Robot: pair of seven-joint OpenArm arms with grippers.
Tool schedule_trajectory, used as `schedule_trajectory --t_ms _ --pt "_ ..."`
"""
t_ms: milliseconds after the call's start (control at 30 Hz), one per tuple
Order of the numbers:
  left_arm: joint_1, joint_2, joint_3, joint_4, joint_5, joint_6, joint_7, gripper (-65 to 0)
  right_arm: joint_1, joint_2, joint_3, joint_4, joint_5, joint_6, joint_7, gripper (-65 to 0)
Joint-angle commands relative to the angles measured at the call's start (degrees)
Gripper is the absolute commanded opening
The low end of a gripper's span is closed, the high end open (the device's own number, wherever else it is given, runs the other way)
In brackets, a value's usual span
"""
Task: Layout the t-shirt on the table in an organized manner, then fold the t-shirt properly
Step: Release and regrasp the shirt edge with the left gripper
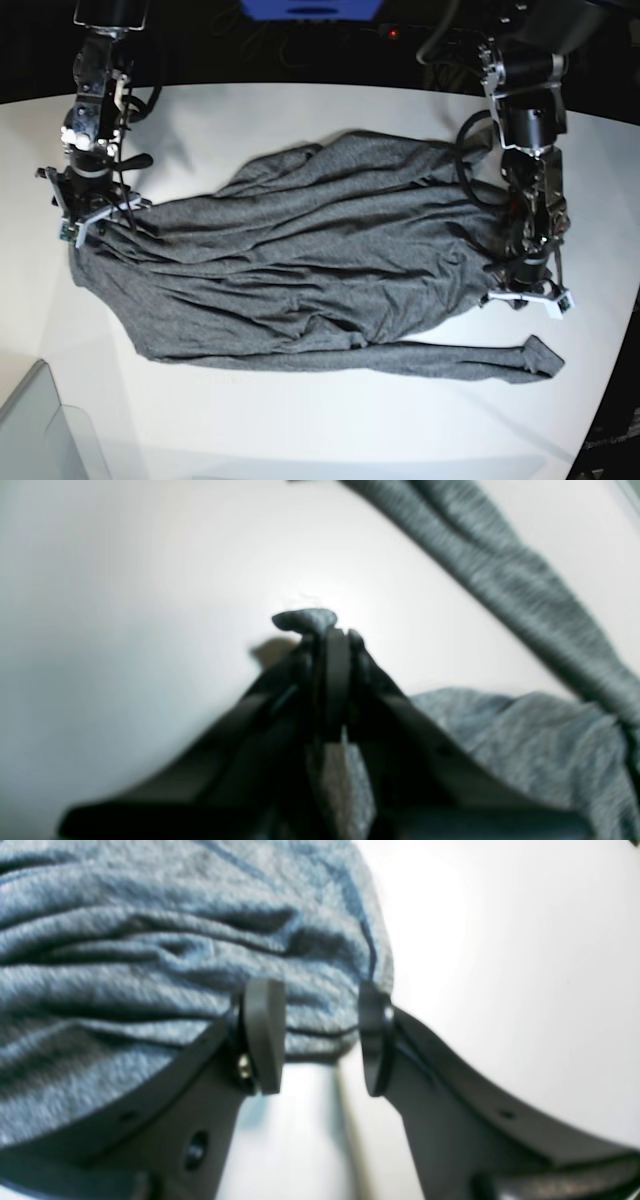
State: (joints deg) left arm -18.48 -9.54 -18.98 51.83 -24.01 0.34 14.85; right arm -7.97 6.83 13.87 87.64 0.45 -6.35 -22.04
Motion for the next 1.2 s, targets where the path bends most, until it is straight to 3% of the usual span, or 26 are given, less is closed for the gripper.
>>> schedule_trajectory --t_ms 0,167,367,533,700,767,1000,1167 --pt "-2.6 -1.0 -0.1 2.1 -0.1 -0.1 -1.7 -64.9 0.5 0.7 0.2 1.0 -0.4 -0.2 1.3 -40.6" --pt "-7.4 -3.3 -0.2 1.0 0.2 0.0 -1.7 -64.9 0.5 0.8 0.2 1.0 -0.4 -0.2 1.3 -40.6" --pt "-16.8 -6.9 -0.1 -12.1 0.1 -0.2 -2.5 -64.9 0.5 0.8 0.2 1.1 -0.4 -0.2 1.5 -40.6" --pt "-22.4 -8.0 0.4 -21.1 0.5 -0.3 -12.3 -64.5 0.5 0.8 0.2 1.0 -0.4 -0.2 1.5 -40.6" --pt "-27.8 -8.0 0.4 -25.3 0.5 -0.4 -13.5 -64.1 0.5 0.8 0.2 1.1 -0.4 -0.2 1.5 -40.6" --pt "-29.2 -7.8 0.4 -26.0 0.6 -0.4 -13.2 -60.3 0.5 0.8 0.2 1.3 -0.4 -0.2 1.5 -40.6" --pt "-29.8 -7.6 0.4 -25.9 0.6 -0.4 -13.4 -35.3 0.0 0.8 0.2 3.1 -0.4 -0.2 1.5 -40.2" --pt "-29.7 -7.8 0.4 -25.7 0.0 -0.5 -13.1 -26.4 -0.2 0.5 0.0 7.2 -0.4 -0.2 1.3 -40.0"
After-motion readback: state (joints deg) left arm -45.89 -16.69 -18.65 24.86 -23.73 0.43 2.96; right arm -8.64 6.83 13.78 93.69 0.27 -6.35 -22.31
